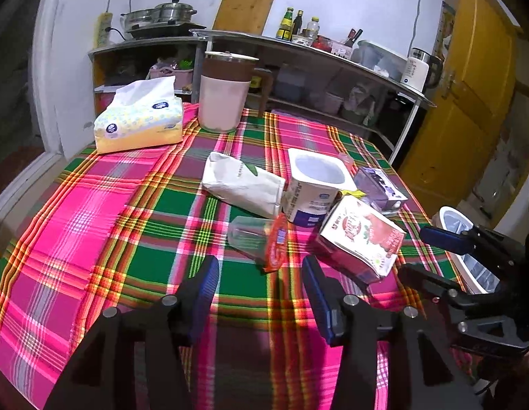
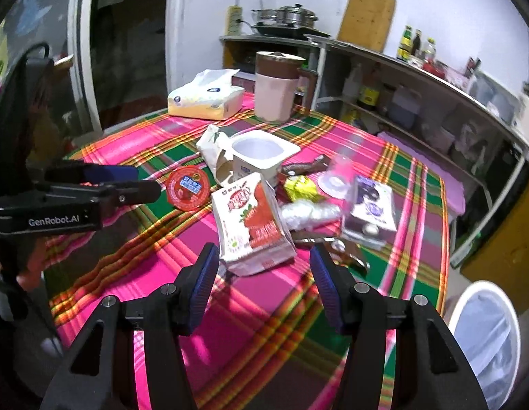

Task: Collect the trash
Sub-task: 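Grasp the clear plastic cup with the left gripper while the right grasps the strawberry milk carton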

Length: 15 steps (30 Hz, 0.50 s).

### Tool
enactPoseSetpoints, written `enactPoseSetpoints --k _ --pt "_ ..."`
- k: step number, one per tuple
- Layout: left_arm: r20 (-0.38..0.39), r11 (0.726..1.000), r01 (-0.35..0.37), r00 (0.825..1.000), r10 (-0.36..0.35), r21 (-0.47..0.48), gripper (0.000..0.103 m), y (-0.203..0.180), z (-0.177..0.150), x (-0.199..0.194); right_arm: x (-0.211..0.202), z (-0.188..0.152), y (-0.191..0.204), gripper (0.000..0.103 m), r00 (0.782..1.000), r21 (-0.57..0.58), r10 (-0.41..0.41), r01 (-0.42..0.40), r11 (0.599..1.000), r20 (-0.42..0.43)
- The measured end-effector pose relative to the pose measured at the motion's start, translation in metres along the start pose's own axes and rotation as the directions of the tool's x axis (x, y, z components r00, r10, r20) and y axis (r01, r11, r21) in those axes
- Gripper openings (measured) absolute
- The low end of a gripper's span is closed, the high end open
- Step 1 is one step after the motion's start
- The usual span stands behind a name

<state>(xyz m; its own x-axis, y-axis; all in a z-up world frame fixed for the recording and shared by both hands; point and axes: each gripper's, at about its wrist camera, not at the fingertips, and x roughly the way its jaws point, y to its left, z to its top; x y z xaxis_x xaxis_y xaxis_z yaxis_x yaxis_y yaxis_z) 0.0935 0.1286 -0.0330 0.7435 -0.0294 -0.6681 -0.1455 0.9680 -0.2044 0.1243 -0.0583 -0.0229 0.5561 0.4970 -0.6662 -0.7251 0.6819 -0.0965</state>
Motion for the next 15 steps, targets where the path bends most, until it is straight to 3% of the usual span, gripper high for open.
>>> enactPoseSetpoints --k 15 --pt "-0.011 0.999 0.031 0.999 -0.031 -0.022 0.057 0.013 0.007 0.014 0.038 0.010 0.015 0.057 0.997 -0.119 -0.026 0.018 0.993 -0.070"
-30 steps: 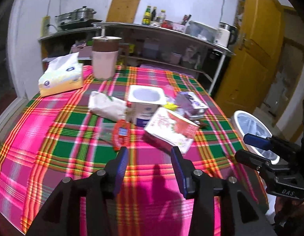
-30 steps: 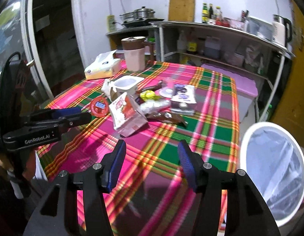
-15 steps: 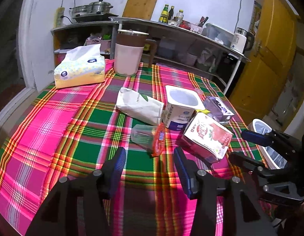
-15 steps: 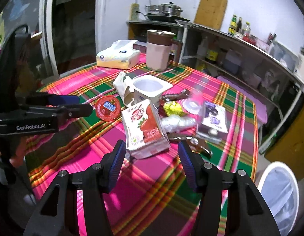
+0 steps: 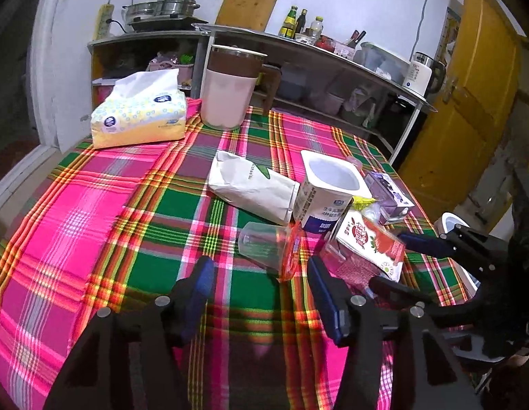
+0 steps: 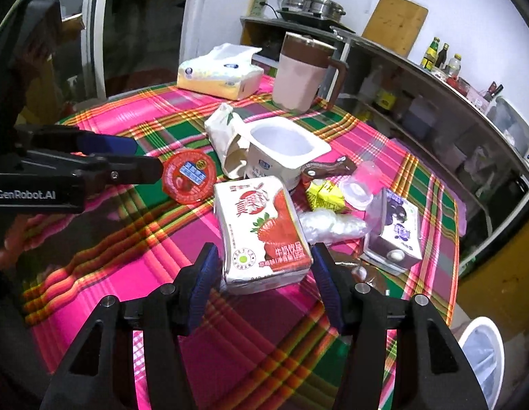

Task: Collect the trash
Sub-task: 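Grasp the clear plastic cup with the left gripper while the right grasps the strawberry milk carton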

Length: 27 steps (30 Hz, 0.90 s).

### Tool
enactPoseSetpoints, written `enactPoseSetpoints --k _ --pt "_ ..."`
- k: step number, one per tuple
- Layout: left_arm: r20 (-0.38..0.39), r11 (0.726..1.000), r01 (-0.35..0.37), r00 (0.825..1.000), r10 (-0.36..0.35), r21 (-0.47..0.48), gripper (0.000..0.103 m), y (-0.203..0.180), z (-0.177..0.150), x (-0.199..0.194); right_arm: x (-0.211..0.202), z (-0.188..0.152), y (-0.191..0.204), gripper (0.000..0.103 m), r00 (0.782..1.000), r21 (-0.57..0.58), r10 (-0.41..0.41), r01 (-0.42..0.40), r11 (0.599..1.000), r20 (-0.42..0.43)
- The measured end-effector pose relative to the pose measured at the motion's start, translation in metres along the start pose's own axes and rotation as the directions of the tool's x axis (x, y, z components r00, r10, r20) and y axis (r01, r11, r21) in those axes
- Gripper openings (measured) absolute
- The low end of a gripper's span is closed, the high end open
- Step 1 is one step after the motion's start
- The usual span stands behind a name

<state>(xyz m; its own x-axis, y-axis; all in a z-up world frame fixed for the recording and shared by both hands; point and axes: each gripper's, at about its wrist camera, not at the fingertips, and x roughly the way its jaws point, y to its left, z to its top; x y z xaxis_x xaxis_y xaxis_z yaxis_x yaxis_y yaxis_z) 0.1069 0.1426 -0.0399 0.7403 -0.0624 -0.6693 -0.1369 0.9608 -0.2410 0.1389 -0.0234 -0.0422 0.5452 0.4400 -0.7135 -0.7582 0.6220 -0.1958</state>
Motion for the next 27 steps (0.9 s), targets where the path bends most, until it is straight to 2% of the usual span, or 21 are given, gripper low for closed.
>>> enactPoseSetpoints --k 5,11,18,27 --pt "-0.025 1.000 0.010 1.000 -0.009 0.010 0.058 0.001 0.005 0.014 0.008 0.002 0.000 0.057 1.000 0.002 -0.008 0.008 1.000 -0.021" --pt "-0.056 0.999 0.034 0.998 -0.034 0.005 0.059 0.004 0.010 0.028 0.015 -0.002 -0.016 0.053 0.994 0.149 0.093 -0.084 0.985 -0.052" --pt "-0.106 0.998 0.062 0.993 -0.061 0.007 0.059 0.001 0.016 0.041 0.007 -0.010 -0.027 0.053 0.988 0.248 0.152 -0.140 0.959 -0.030" --pt "-0.115 0.997 0.069 0.991 -0.066 0.017 0.058 -0.004 0.023 0.053 -0.017 -0.027 -0.034 0.053 0.987 0.312 0.158 -0.149 0.938 -0.004"
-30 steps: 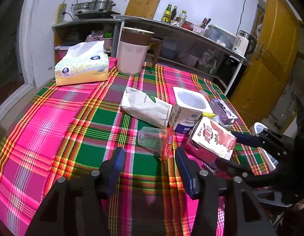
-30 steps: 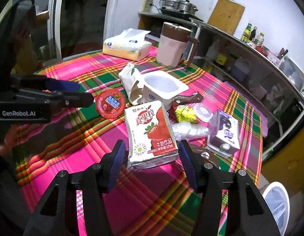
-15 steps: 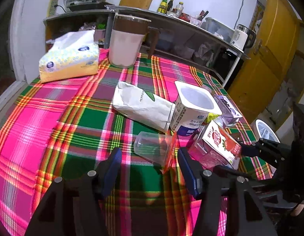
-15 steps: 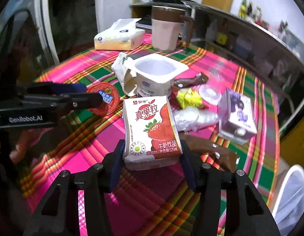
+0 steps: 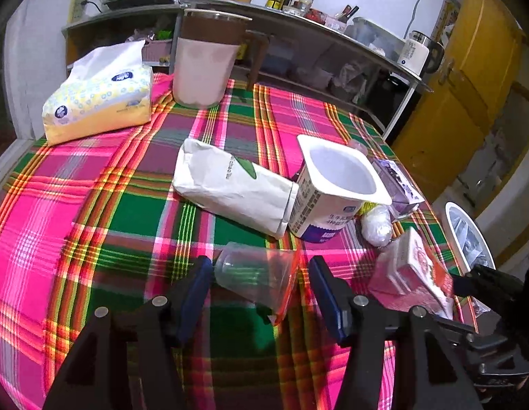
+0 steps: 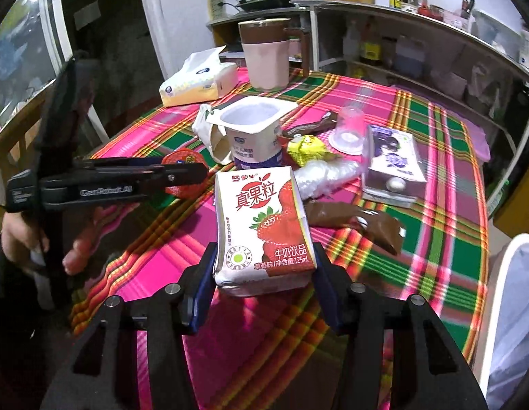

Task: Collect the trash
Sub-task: 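Grasp the clear plastic cup with the left gripper while the right grasps the strawberry milk carton, then carry the cup and carton over the bin and open both grippers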

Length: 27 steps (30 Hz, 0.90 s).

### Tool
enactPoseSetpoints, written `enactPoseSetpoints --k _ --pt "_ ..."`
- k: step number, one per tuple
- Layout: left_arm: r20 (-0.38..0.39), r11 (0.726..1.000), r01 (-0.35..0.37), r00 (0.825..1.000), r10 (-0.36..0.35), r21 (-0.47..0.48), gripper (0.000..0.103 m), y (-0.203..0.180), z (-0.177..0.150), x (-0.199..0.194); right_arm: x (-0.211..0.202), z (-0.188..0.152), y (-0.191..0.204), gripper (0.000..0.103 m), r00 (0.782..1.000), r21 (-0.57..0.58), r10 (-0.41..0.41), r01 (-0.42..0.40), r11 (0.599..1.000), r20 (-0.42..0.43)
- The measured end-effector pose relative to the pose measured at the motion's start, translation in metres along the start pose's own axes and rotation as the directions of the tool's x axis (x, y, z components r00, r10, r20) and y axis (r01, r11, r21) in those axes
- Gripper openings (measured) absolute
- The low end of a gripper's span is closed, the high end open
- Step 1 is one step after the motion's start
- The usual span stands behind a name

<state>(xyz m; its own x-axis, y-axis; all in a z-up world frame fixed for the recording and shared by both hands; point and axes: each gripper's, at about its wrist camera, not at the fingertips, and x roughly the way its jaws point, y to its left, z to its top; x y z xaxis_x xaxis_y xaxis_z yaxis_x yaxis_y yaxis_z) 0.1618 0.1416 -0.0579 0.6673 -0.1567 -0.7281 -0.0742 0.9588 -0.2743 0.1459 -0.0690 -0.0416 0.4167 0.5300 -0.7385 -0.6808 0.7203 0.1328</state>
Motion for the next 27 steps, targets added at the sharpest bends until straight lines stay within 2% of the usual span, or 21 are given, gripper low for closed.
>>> enactPoseSetpoints --k 1,2,3,12,27 --pt "0.004 1.000 0.010 1.000 -0.010 0.001 0.057 -0.001 -0.001 -0.001 -0.002 -0.001 -0.001 0.053 1.000 0.005 -0.001 0.001 1.000 0.002" --pt "0.006 1.000 0.013 1.000 -0.013 0.001 0.049 -0.002 -0.002 -0.001 -0.004 -0.002 -0.003 0.053 1.000 0.011 -0.004 0.004 1.000 0.006" --pt "0.005 1.000 0.010 1.000 -0.010 0.005 0.046 -0.004 -0.003 -0.002 -0.006 -0.003 -0.004 0.053 1.000 0.016 -0.007 0.006 1.000 0.009" --pt "0.040 0.999 0.007 0.999 -0.009 0.035 0.045 -0.030 -0.023 -0.023 -0.027 -0.015 -0.015 0.053 0.998 0.083 -0.033 0.030 0.996 0.044" --pt "0.082 0.991 0.078 0.993 -0.087 0.109 0.045 -0.100 -0.039 -0.065 -0.086 -0.042 -0.037 0.053 0.985 0.191 -0.122 0.097 0.977 0.122"
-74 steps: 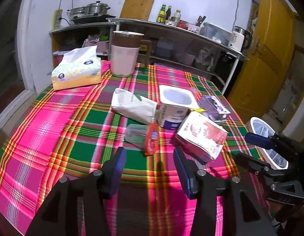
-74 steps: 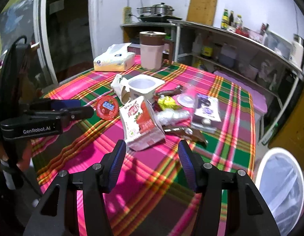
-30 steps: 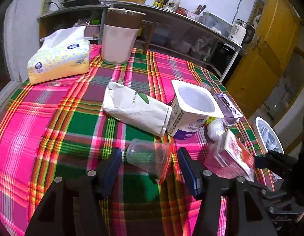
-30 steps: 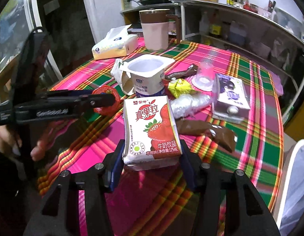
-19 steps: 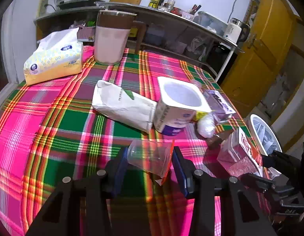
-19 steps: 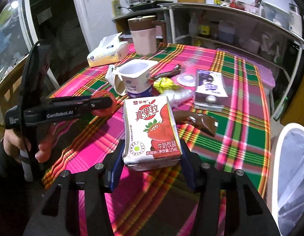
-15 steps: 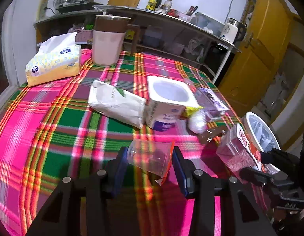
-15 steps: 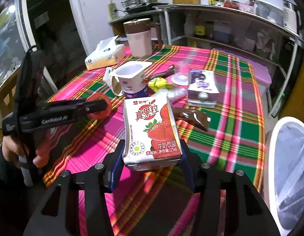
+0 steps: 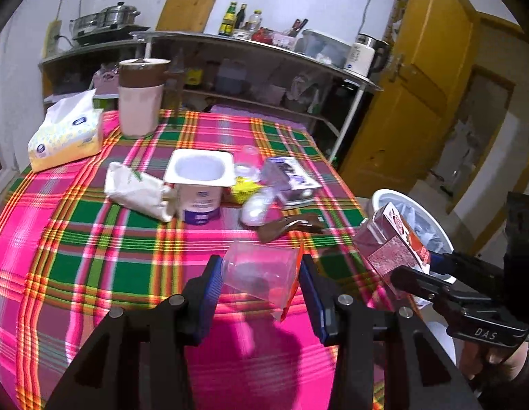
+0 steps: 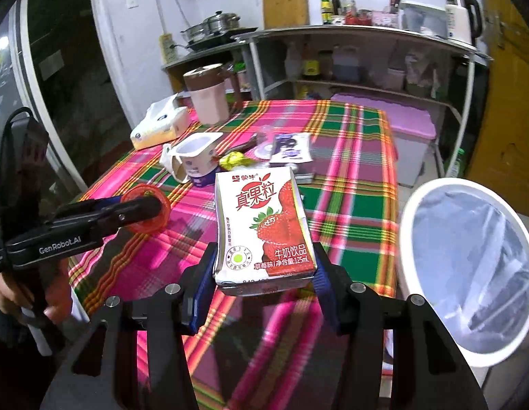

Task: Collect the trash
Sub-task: 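Carry the cup and carton over the bin and open both grippers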

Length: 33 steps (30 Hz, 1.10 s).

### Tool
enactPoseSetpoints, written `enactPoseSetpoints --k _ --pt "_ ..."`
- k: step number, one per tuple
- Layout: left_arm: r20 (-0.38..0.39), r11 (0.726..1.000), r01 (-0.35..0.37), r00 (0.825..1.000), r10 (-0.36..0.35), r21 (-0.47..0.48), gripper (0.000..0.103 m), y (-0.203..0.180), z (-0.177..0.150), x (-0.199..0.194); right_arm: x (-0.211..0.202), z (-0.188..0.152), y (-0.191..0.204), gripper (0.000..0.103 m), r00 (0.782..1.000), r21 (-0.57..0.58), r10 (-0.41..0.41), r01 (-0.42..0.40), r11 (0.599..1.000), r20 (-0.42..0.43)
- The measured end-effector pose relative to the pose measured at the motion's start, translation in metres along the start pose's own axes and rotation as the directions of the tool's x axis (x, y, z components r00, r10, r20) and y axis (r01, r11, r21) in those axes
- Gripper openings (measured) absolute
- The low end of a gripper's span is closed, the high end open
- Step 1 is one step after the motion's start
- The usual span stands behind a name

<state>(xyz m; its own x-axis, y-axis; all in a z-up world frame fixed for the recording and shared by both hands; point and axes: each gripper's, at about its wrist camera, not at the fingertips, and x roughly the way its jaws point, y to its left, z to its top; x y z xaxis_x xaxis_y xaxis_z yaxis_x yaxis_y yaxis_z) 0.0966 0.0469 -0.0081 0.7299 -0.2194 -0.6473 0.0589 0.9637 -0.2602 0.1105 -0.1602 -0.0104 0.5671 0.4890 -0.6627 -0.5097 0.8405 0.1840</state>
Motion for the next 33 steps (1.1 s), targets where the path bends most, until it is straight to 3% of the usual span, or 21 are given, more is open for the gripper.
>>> enactPoseSetpoints --k 15,33 --pt "-0.018 0.990 0.079 0.997 -0.077 0.120 0.045 -0.075 0.007 0.013 -0.049 -0.019 -0.054 0.053 0.992 0.120 -0.111 0.103 0.987 0.062" --pt "-0.063 0.953 0.198 0.980 -0.188 0.231 0.045 -0.156 0.019 0.056 -0.078 -0.039 -0.116 0.053 0.971 0.231 -0.232 0.213 0.949 0.059"
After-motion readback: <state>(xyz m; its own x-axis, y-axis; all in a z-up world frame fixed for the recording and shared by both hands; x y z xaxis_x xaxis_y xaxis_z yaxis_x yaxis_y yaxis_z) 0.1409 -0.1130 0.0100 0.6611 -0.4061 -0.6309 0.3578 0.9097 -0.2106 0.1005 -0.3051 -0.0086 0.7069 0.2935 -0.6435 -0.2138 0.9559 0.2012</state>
